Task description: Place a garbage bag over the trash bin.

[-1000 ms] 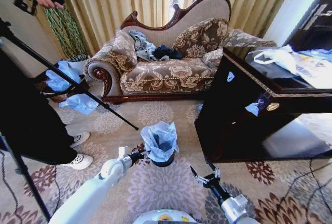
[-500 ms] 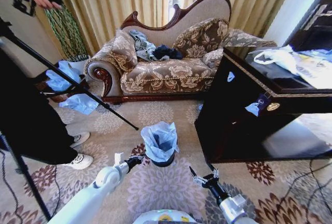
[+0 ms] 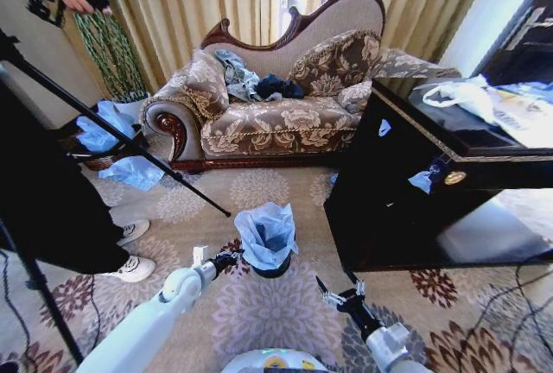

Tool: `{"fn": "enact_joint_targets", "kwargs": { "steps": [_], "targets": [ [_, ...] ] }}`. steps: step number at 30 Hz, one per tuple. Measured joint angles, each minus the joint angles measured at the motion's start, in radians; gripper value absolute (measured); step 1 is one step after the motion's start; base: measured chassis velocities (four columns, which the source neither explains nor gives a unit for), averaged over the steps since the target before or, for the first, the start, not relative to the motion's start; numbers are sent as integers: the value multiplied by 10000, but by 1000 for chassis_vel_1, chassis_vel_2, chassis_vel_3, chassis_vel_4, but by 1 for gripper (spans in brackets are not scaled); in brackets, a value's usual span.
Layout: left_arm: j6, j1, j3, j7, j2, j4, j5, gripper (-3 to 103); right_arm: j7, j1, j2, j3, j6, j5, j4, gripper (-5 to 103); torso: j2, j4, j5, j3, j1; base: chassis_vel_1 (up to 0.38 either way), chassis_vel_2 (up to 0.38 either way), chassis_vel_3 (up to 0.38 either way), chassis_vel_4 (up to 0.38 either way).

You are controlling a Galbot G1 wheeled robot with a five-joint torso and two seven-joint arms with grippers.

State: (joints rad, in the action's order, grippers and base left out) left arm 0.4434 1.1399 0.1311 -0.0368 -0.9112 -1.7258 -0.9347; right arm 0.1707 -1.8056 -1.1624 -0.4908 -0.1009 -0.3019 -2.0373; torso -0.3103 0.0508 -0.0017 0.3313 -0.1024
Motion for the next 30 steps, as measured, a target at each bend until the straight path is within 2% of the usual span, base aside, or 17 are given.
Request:
{"fn": "enact_joint_targets", "kwargs": {
  "steps": [2, 5, 6, 8, 10, 11, 13, 14, 17, 19, 20, 23, 27, 29, 30],
  "targets": [
    [11, -29, -10, 19, 5, 3, -3, 36, 0, 5, 1, -2, 0, -1, 9, 100, 0, -1, 1, 0, 0, 0, 0, 0, 0],
    [59, -331, -104, 67, -62, 278, -22, 53, -12, 51, -6, 26, 0, -1, 32, 100, 0, 0, 0, 0, 0, 0, 0, 0, 0],
    [59, -331, -104, 67, -62, 278, -22, 53, -12, 51, -6, 26, 0, -1, 32, 100, 0, 0, 0, 0, 0, 0, 0, 0, 0],
    [102, -536, -167, 81, -188, 464, -148, 64, -19, 51, 3, 68, 1, 0, 32, 100, 0, -1, 1, 0, -1, 0, 0, 0, 0],
    [105, -583, -183, 82, -223, 523, -161, 64, -19, 50, 5, 68, 0, 1, 35, 100, 0, 0, 1, 0, 0, 0, 0, 0, 0],
    [91, -668, -214, 114, -292, 669, -159, 68, -19, 45, 5, 70, -1, 4, 43, 100, 0, 0, 2, 0, 0, 0, 0, 0, 0],
    [59, -789, -272, 204, -405, 916, -126, 60, -23, 18, -4, 70, -3, 4, 43, 100, 0, 0, 0, 0, 0, 0, 0, 0, 0],
    [59, -789, -272, 204, -405, 916, -126, 60, -23, 18, -4, 70, -3, 4, 43, 100, 0, 0, 0, 0, 0, 0, 0, 0, 0],
    [21, -854, -367, 325, -511, 1081, -103, 48, -31, -35, -5, 89, -18, 6, 34, 100, 0, -1, 0, 0, 0, 0, 0, 0, 0],
    [16, -858, -386, 339, -528, 1098, -102, 48, -31, -39, -5, 93, -23, 6, 34, 100, 0, -1, 1, 0, 0, 0, 0, 0, 0],
    [7, -859, -428, 384, -566, 1140, -100, 41, -32, -39, -7, 106, -35, 8, 35, 100, 0, -1, 2, 0, 0, 0, 0, 0, 0],
    [-14, -857, -463, 441, -616, 1191, -102, 36, -33, -42, -14, 127, -42, 10, 35, 100, 0, -1, 1, 0, 0, 0, 0, 0, 0],
    [-71, -834, -508, 580, -695, 1278, -129, 20, -35, -66, -18, 156, -88, 47, 55, 100, 0, 1, -1, 0, 0, 0, 0, 0, 0],
    [-76, -819, -507, 594, -694, 1277, -134, 20, -36, -67, -17, 156, -92, 48, 56, 100, 0, 1, 0, 0, 0, 0, 0, 0, 0],
    [-110, -739, -503, 645, -663, 1249, -147, 16, -41, -68, -12, 159, -103, 51, 60, 100, 0, 1, -3, 0, 0, 0, 0, 0, 0]
  ]
}}
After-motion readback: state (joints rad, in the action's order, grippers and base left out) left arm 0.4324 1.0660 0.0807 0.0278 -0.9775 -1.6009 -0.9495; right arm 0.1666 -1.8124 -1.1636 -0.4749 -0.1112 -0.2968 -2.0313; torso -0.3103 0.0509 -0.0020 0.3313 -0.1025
